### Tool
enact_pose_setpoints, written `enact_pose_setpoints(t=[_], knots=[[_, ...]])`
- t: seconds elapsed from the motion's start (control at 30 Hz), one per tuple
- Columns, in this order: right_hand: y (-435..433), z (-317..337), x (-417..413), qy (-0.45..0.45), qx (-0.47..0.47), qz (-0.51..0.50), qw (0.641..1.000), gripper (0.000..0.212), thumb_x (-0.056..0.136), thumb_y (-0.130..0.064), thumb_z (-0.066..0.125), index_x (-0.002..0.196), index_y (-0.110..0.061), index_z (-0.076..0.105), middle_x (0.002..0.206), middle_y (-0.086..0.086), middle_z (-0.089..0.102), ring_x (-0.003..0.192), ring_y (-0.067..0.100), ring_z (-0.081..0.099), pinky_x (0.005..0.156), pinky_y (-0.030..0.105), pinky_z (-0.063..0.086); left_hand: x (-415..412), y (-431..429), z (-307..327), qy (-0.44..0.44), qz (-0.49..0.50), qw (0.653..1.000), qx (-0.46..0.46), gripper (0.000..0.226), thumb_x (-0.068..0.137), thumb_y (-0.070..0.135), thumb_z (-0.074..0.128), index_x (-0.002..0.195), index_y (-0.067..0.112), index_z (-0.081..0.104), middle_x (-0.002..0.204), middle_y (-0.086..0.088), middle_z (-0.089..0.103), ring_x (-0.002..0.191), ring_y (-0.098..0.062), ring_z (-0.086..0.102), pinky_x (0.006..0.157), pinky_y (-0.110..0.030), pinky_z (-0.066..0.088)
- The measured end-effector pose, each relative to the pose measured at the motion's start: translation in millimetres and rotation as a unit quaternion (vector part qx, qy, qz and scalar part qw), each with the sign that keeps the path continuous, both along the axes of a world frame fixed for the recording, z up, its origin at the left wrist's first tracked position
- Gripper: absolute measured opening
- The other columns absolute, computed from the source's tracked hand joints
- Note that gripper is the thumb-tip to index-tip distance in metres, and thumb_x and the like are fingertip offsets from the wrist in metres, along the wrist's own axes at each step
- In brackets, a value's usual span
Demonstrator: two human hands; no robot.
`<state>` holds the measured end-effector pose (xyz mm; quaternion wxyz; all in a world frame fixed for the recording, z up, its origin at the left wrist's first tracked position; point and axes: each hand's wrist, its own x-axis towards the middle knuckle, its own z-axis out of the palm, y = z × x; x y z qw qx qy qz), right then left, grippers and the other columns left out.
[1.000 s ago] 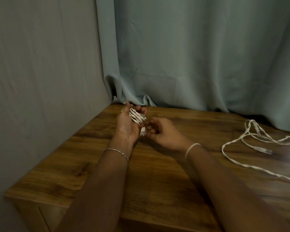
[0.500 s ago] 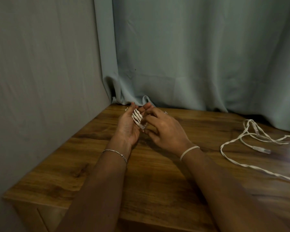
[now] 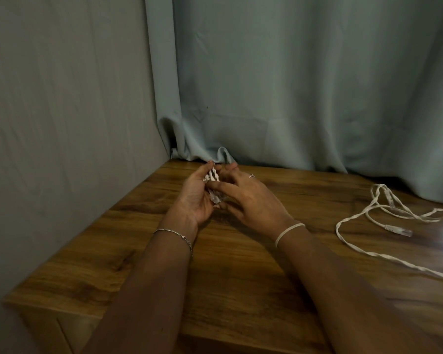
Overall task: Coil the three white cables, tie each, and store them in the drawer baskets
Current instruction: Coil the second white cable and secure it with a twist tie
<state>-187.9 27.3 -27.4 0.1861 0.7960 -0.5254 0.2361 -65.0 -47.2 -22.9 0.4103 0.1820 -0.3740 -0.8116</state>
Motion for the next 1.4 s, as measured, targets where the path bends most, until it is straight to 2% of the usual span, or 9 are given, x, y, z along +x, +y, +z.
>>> enact_pose_setpoints(t=[0.07,0.13,0.2,0.4,0.5,0.63,0.93,1.23,1.4], knots=[[0,2,1,0.007,0.019,-0.008,1.000,0.056,0.089,-0.033,0.061,0.141,-0.031,0.043,0.142,0.009,0.041,0.123,0.026,0.048,0.097,0.042,0.049,2,0,-1,-0.027,0.003,1.000,-0.008,0.045,0.099,0.035,0.044,0.090,0.005,0.076,0.124,-0.018,0.064,0.115,-0.030,0.061,0.106,-0.044,0.043],[1,3,3,0.010,0.033,-0.017,0.999,0.058,0.090,-0.033,0.062,0.144,-0.032,0.039,0.145,0.009,0.035,0.126,0.026,0.045,0.100,0.041,0.047,3,1,0,-0.040,0.000,0.999,-0.014,0.049,0.097,0.038,0.046,0.122,0.000,0.064,0.134,-0.021,0.056,0.126,-0.033,0.053,0.110,-0.047,0.038],[3,3,3,0.008,0.044,-0.024,0.999,0.062,0.091,-0.035,0.061,0.147,-0.033,0.033,0.148,0.007,0.033,0.128,0.026,0.043,0.102,0.039,0.043,3,4,1,-0.047,0.004,0.999,-0.002,0.058,0.094,0.043,0.048,0.132,-0.001,0.055,0.137,-0.021,0.053,0.128,-0.035,0.051,0.110,-0.049,0.037],[3,4,-2,-0.016,0.062,-0.030,0.997,0.067,0.087,-0.045,0.064,0.146,-0.037,0.031,0.134,0.003,0.043,0.118,0.019,0.047,0.097,0.034,0.045,5,8,5,-0.082,-0.009,0.996,0.015,0.081,0.090,0.067,0.038,0.122,-0.003,0.060,0.125,-0.024,0.062,0.118,-0.036,0.058,0.096,-0.047,0.049],[0,1,-7,-0.093,0.056,-0.012,0.994,0.063,0.079,-0.046,0.072,0.135,-0.034,0.046,0.122,-0.002,0.054,0.108,0.016,0.052,0.092,0.036,0.048,4,9,5,-0.123,-0.011,0.992,-0.001,0.083,0.094,0.066,0.027,0.125,-0.004,0.058,0.125,-0.025,0.061,0.107,-0.034,0.063,0.097,-0.046,0.047],[-5,-3,-11,-0.209,0.067,0.037,0.975,0.060,0.068,-0.037,0.084,0.121,-0.028,0.057,0.111,-0.010,0.061,0.098,0.006,0.058,0.086,0.035,0.054,1,11,5,-0.152,-0.011,0.988,-0.015,0.086,0.095,0.066,0.017,0.116,-0.005,0.061,0.099,-0.022,0.069,0.084,-0.029,0.069,0.082,-0.042,0.056],[-3,-3,-10,-0.227,0.098,0.055,0.967,0.057,0.068,-0.036,0.085,0.119,-0.027,0.062,0.109,-0.011,0.065,0.098,0.007,0.060,0.087,0.039,0.052,-2,17,9,-0.175,0.001,0.984,-0.015,0.047,0.104,0.037,0.033,0.103,-0.001,0.062,0.074,-0.015,0.071,0.061,-0.023,0.070,0.051,-0.030,0.057],[0,0,-12,-0.291,0.115,0.058,0.948,0.046,0.071,-0.022,0.084,0.114,-0.023,0.066,0.099,-0.011,0.069,0.087,-0.002,0.064,0.080,0.020,0.052,-8,18,8,-0.205,0.050,0.974,-0.080,0.034,0.099,0.035,0.048,0.090,0.006,0.064,0.082,-0.010,0.068,0.073,-0.021,0.067,0.068,-0.032,0.055],[0,1,-12,-0.336,0.124,0.063,0.931,0.041,0.071,-0.016,0.084,0.109,-0.023,0.068,0.090,-0.014,0.069,0.081,-0.005,0.064,0.072,0.012,0.049,-12,22,7,-0.237,0.119,0.957,-0.117,0.037,0.098,0.038,0.049,0.083,0.010,0.066,0.075,-0.006,0.070,0.071,-0.019,0.066,0.065,-0.029,0.052]])
